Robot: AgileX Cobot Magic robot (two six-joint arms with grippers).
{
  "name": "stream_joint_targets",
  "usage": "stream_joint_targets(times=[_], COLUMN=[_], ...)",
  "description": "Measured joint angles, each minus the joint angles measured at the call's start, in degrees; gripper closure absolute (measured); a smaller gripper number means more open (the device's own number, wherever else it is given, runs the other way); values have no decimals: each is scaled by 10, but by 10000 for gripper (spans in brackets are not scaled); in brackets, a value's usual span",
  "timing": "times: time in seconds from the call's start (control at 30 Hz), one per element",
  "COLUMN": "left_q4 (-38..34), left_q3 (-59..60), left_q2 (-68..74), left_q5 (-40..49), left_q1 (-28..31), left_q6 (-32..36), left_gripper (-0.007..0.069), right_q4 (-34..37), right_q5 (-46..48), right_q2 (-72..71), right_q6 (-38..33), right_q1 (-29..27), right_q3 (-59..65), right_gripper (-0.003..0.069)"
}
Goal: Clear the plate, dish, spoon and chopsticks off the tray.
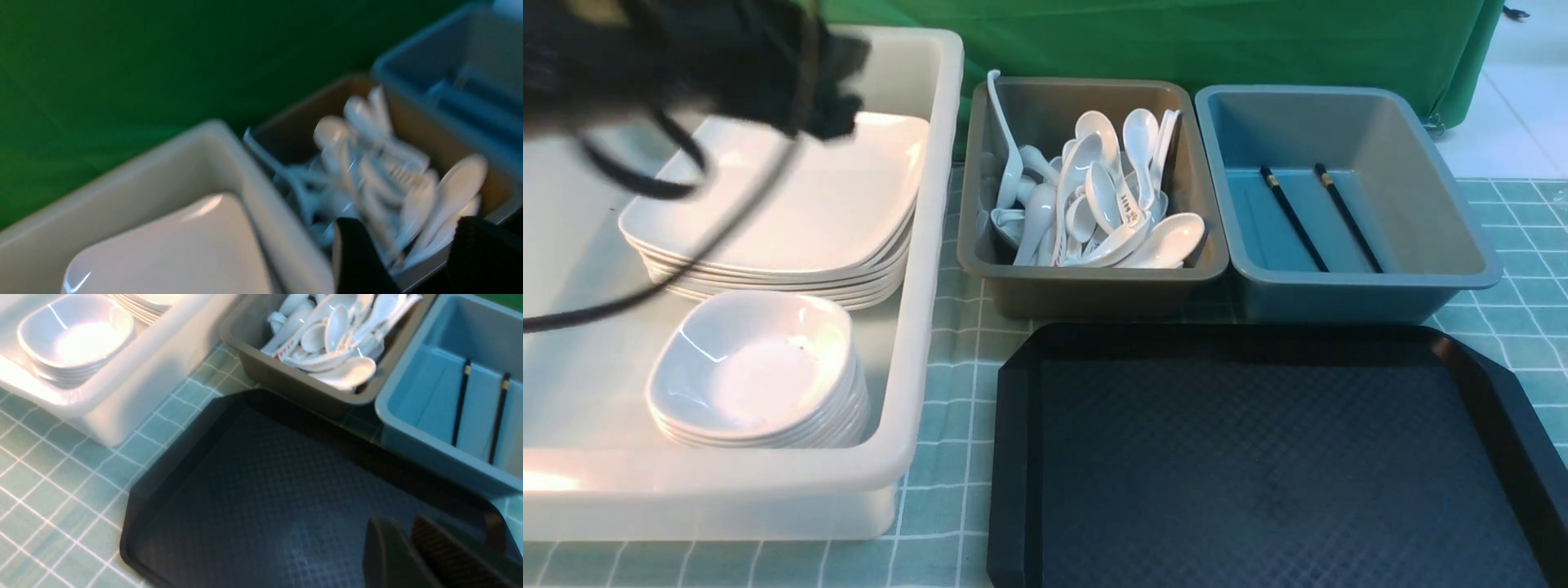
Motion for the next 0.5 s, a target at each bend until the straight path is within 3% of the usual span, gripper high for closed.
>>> stream_joint_targets(times=[0.1, 0.13, 0.37, 0.5], left_q4=[-58, -71, -139, -140], left_q3=[46, 64, 269, 401], left_q2=[-121, -149, -349, -449], left_q5=[1, 0, -39, -162], left_q1=[-13, -14, -14, -14], left_q6=[2, 5, 18, 32], left_gripper=[550, 579, 614, 614], right_q4=[0, 0, 0, 1], right_q5=[32, 41, 59, 57], right_q2=[-20, -26, -67, -76], right_q6=[2, 3, 17, 43], right_q1=[0, 0, 0, 0], right_q3=[0, 0, 30, 58], right_gripper=[538, 543, 608, 614])
